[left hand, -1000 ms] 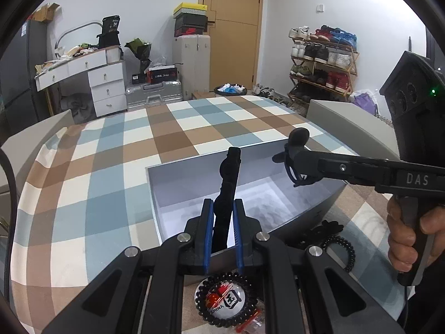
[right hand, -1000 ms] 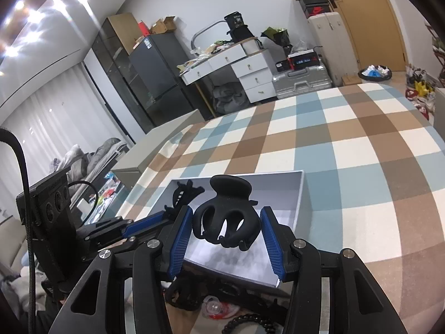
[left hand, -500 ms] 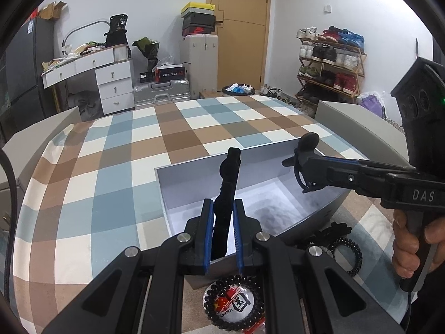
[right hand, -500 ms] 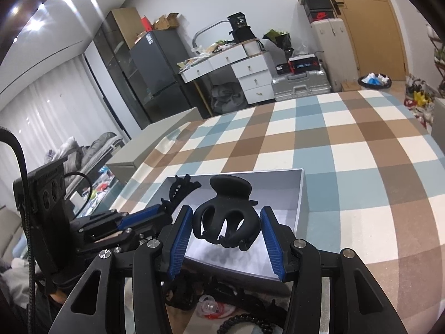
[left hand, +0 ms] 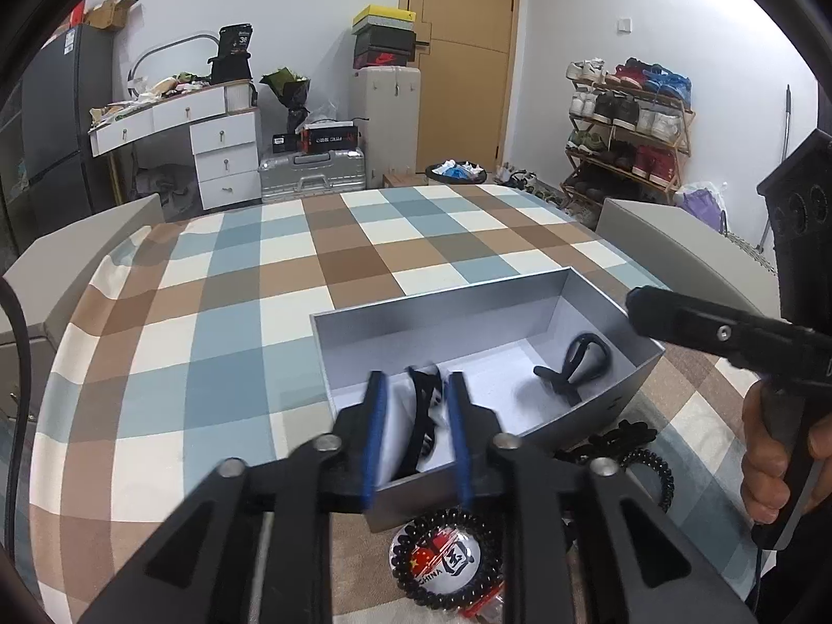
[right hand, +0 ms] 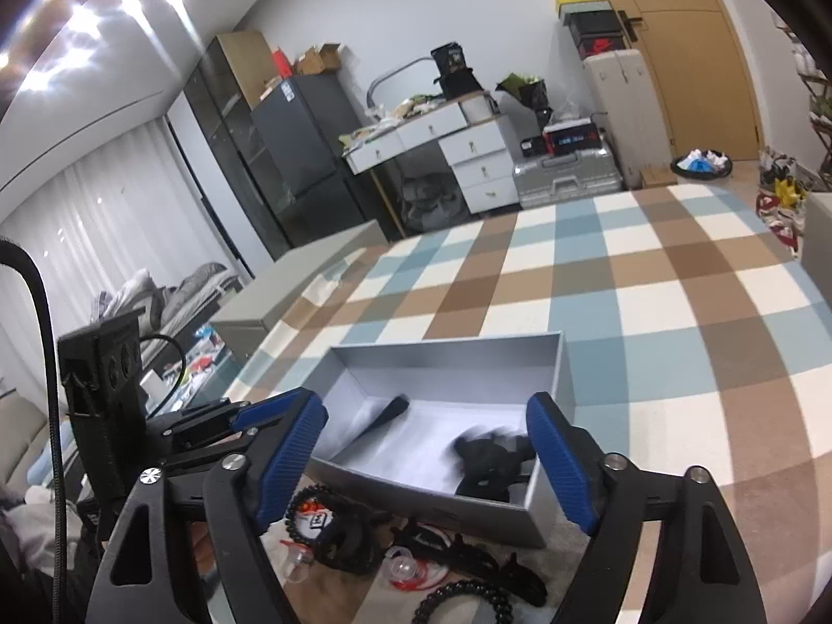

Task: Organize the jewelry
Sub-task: 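Open both grippers to drop the clips into the grey box, then lower the right gripper onto the black coil hair tie and close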

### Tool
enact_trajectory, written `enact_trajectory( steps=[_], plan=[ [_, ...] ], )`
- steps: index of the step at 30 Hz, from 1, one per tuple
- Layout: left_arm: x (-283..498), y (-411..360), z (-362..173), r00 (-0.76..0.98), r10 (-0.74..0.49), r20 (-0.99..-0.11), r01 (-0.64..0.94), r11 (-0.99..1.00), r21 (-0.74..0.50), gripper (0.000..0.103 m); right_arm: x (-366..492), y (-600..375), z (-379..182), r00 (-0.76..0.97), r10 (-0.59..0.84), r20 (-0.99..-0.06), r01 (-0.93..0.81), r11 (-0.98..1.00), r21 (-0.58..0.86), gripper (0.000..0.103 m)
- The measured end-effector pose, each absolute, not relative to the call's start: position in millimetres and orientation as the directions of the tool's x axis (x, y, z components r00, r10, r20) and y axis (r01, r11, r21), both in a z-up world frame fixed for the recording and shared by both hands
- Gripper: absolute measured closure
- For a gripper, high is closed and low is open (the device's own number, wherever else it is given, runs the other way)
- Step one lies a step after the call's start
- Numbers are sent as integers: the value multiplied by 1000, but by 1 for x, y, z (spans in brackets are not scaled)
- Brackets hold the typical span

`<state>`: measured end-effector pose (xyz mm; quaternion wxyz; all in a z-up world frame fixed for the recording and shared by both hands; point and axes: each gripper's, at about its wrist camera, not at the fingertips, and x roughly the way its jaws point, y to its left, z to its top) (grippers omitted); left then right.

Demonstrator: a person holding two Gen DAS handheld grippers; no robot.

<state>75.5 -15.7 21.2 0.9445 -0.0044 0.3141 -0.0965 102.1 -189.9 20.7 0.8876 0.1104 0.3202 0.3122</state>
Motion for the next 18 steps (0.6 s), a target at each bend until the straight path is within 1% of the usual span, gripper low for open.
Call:
enact_trajectory(
  steps=[1, 2, 3, 4, 7, 11, 14, 18],
  plan=[
    [72, -14, 24, 790, -187, -584, 177, 981, -73, 54, 100, -193, 23, 602, 624, -498, -481, 781, 398, 13],
    [68, -14, 27, 799, -189, -570, 176, 981, -77, 45, 98, -195, 25, 606, 620, -498, -477, 785, 396, 9],
    [64, -13, 29, 808, -183, -560, 171, 983, -74, 28, 95, -198, 28, 614, 612, -499, -471, 791, 390, 0],
    [58, -12, 31, 821, -168, -546, 161, 985, -61, 20, 91, -201, 30, 624, 601, -500, -467, 799, 379, 0],
    [44, -10, 33, 839, -128, -528, 134, 991, -29, 19, 80, -206, 32, 639, 569, -518, -449, 823, 348, 0],
    [35, -4, 26, 814, -139, -564, 110, 990, -86, 19, 69, -210, 24, 626, 527, -575, -407, 850, 335, 0],
    [29, -8, 20, 803, -142, -579, 118, 990, -80, 19, 59, -210, 12, 592, 516, -619, -401, 855, 330, 0],
    [24, -12, 10, 794, -119, -596, 109, 993, -52, 19, 46, -206, 2, 580, 472, -664, -406, 874, 267, 0]
  ],
)
